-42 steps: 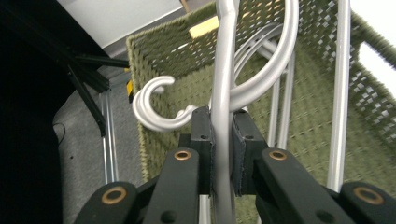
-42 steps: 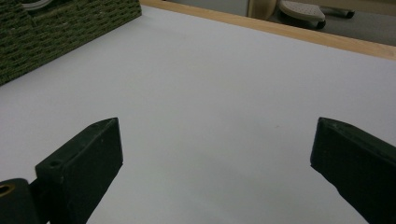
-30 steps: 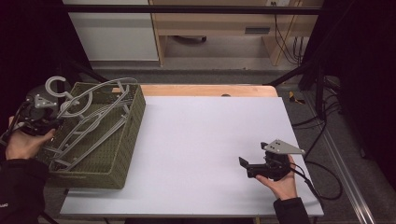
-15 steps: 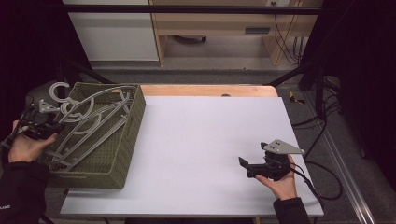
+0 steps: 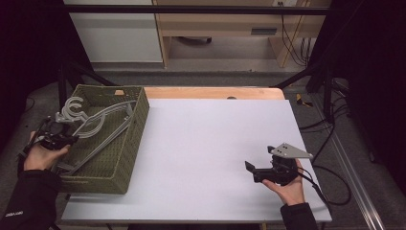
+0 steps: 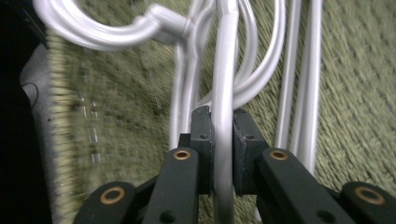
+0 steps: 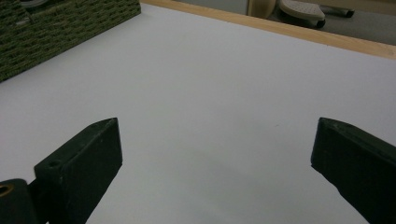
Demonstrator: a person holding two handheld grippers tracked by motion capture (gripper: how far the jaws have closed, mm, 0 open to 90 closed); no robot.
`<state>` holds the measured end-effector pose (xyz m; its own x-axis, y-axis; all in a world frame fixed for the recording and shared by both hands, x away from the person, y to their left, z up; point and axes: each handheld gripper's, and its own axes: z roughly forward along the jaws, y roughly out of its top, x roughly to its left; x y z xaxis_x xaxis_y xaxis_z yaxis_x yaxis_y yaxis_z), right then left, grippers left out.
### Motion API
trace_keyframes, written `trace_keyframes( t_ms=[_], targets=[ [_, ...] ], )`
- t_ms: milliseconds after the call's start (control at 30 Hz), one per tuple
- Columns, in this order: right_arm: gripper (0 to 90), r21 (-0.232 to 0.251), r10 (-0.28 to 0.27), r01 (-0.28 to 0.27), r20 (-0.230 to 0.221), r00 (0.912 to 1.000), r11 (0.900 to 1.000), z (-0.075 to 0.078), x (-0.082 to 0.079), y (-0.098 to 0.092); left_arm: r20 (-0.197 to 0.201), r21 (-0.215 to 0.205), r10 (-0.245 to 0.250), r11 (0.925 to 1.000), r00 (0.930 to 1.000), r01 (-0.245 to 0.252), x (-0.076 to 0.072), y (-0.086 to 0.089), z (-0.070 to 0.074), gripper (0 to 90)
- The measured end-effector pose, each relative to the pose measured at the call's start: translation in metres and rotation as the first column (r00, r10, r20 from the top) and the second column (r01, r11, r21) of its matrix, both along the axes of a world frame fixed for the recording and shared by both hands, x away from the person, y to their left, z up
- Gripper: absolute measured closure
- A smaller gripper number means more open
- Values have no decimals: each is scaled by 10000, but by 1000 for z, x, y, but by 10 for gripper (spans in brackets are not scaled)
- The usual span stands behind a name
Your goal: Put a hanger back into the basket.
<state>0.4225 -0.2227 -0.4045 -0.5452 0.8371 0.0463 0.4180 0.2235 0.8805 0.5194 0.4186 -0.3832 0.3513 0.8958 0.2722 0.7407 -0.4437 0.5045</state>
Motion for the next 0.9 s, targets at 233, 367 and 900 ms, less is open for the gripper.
trace_keyframes(
  t_ms=[233, 367, 900],
  targets=[
    [25, 37, -53, 53, 26, 10000, 10000, 1, 0, -1, 411, -749, 88, 9972, 9991, -57, -11, 6, 6, 625],
    [25, 63, -54, 53, 126, 9999, 10000, 2, 0, 0, 1246, -1507, 110, 9886, 9921, 80, -26, 5, 23, 528],
    [21, 290, -98, 88, 360, 9993, 9995, 6, -2, -3, 4079, -4488, -1017, 8431, 9073, 2963, -82, -58, 48, 244]
  ],
)
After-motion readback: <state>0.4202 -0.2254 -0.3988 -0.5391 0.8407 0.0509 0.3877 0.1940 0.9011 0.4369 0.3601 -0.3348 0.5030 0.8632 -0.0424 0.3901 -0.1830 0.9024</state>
